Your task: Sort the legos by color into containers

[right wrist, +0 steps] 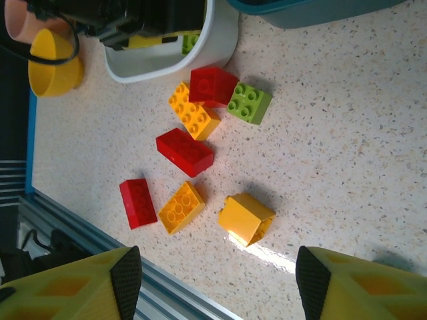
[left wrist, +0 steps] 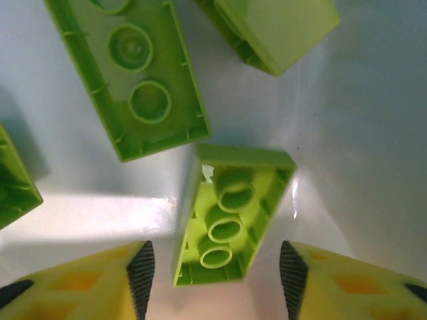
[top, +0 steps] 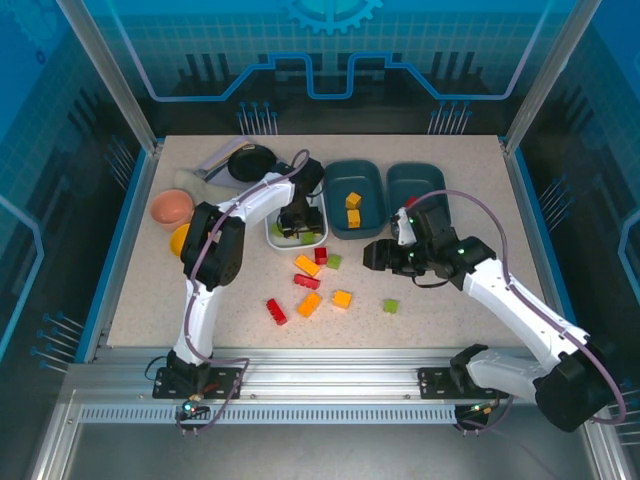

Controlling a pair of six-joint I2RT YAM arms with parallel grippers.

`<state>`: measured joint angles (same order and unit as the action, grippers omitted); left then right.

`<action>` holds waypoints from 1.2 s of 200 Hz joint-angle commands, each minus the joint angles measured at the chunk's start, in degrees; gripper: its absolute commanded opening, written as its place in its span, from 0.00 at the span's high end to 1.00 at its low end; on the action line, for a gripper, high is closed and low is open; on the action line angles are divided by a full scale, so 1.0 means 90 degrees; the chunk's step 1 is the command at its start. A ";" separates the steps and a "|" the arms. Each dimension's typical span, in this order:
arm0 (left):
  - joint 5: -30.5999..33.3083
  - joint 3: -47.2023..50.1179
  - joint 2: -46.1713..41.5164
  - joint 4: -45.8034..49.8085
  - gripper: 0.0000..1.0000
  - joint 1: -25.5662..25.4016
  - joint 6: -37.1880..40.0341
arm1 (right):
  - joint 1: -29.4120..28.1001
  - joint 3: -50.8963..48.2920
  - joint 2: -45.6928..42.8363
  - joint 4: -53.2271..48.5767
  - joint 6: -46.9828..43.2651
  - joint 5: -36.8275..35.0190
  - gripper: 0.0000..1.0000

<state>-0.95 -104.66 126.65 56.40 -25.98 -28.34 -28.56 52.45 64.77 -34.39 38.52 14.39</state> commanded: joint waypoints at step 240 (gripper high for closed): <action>0.1572 0.5360 -1.0102 0.1812 0.22 0.0630 -0.3461 | -0.4181 0.6160 0.7424 -0.2310 -0.0820 -0.1977 0.52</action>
<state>14.72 -57.52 36.75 71.05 -20.29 -58.52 -66.43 104.05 128.60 -51.68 30.17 -1.34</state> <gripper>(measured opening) 0.781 0.558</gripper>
